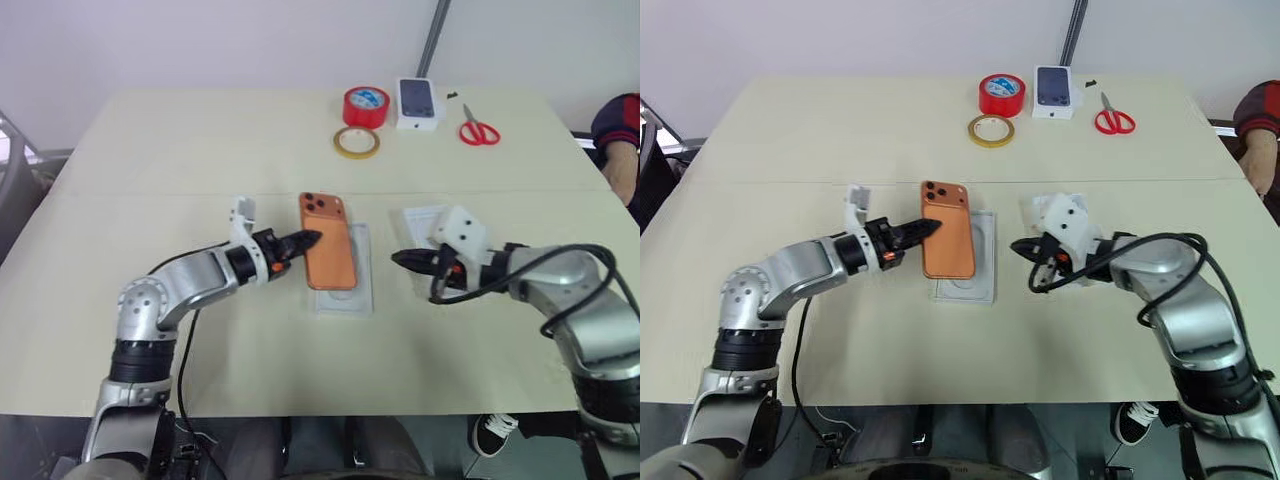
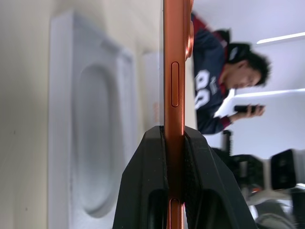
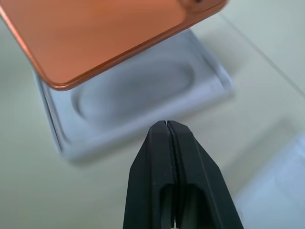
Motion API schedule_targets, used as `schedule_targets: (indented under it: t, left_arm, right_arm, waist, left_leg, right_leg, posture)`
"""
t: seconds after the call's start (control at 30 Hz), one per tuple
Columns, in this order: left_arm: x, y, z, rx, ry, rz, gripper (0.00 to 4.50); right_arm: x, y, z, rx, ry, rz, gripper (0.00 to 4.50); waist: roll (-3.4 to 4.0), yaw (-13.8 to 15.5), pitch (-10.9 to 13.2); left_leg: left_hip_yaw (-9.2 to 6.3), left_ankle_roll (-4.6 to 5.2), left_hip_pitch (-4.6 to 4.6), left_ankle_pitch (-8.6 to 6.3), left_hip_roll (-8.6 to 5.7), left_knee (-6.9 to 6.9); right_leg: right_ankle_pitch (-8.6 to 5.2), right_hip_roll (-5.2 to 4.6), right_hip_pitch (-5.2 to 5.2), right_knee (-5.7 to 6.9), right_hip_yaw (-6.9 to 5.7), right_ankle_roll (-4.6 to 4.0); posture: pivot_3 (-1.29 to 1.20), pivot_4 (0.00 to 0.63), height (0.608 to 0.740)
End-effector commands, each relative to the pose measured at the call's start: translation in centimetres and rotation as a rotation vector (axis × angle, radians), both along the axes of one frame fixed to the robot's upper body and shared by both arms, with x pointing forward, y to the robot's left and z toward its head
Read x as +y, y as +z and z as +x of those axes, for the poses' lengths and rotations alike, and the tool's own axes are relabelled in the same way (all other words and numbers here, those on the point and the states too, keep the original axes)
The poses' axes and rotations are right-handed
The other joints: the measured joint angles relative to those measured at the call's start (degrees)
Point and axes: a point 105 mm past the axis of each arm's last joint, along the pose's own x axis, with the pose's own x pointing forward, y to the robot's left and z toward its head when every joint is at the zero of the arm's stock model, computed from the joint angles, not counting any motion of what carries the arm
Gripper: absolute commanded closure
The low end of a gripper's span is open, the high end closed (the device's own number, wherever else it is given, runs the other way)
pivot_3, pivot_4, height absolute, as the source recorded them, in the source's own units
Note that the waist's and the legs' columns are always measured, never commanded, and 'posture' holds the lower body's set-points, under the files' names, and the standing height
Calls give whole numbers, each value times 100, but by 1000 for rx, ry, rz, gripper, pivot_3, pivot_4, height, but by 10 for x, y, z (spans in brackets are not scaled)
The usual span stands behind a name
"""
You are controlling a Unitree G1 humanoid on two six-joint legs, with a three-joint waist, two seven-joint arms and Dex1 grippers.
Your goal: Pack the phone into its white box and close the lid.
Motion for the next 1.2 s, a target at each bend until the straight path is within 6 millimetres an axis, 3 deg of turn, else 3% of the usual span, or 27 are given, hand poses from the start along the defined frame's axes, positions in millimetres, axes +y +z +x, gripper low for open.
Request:
schedule_targets:
  t: [0.03, 0.2, 0.43, 0.47, 0.5, 0.7, 0.8, 0.9, 1.0, 1.1, 1.2]
  left_arm:
    - [-7, 3, 4, -17, -33, 5, 4477]
    - [-18, -1, 8, -13, -80, 15, 4477]
    - [-24, -6, 9, -16, -117, 47, 4477]
    - [-24, -6, 9, -18, -118, 48, 3532]
    - [-24, -6, 9, -20, -118, 49, 3231]
    - [-12, 12, 10, -88, -93, 27, 358]
    - [8, 23, 8, -153, -74, 82, 358]
    - [27, 22, 2, -220, -86, 240, 358]
    - [38, 26, 1, -268, -76, 290, 358]
    - [54, 22, 6, -337, -34, 444, 1149]
    - [59, 7, 5, -406, -71, 638, 2660]
  right_arm:
    - [-15, 13, -4, -62, -52, -7, 4500]
    - [-26, 9, -7, -60, -102, -23, 4500]
    - [-25, 9, -6, -69, -111, -26, 4500]
    - [-24, 10, -6, -70, -110, -26, 4500]
    - [-24, 10, -5, -72, -109, -27, 4500]
    - [-21, 10, -3, -79, -91, -45, 4500]
    - [-18, 15, 0, -91, -79, -56, 4500]
    - [-12, 14, 3, -96, -66, -86, 4500]
    - [-9, 8, 6, -88, -59, -123, 4500]
    - [-5, -1, 15, -70, -83, -166, 4500]
    - [1, -8, 23, -62, -102, -191, 4500]
  waist:
    - [0, 8, 0]
    - [-2, 27, 2]
    - [-3, 14, 3]
    - [-4, 17, 3]
    - [-3, 19, 3]
    - [-4, 15, 2]
    - [-4, -10, 4]
    - [-2, 3, 3]
    - [-2, 29, 3]
    - [-5, 25, 6]
    - [-1, 9, 7]
  left_leg:
    - [1, 0, 0, 0, -1, 3]
    - [1, -3, -2, 2, -4, 7]
    - [0, -9, -2, 5, -5, 7]
    - [0, -9, -2, 5, -5, 6]
    - [0, -10, -2, 6, -5, 6]
    - [0, -11, -1, 7, -4, 7]
    - [0, -13, 0, 7, -3, 6]
    - [0, -15, 0, 8, 0, 3]
    - [0, -15, 0, 8, -4, 4]
    - [-1, -14, 0, 8, -7, 8]
    - [0, -15, 1, 9, -7, 2]
  right_leg:
    - [0, 0, 1, 0, 1, 0]
    - [0, -1, 4, 0, 1, 0]
    - [0, -1, 4, 0, 1, 0]
    - [0, -1, 4, 0, 1, 0]
    - [0, -1, 4, 0, 1, 0]
    - [0, -2, 5, 0, 0, 0]
    - [0, -1, 4, 1, 1, 0]
    - [0, 1, 1, 2, 1, 0]
    - [0, -2, 4, 1, 0, 0]
    - [0, -6, 5, 1, 0, 0]
    - [0, -3, 1, 1, 1, 0]
  posture:
    - [0, 150, 740]
    - [0, 150, 740]
    - [0, 150, 740]
    - [0, 150, 740]
    - [0, 150, 740]
    - [0, 150, 740]
    - [0, 150, 740]
    - [0, 150, 740]
    - [0, 150, 740]
    - [0, 150, 740]
    - [0, 150, 740]
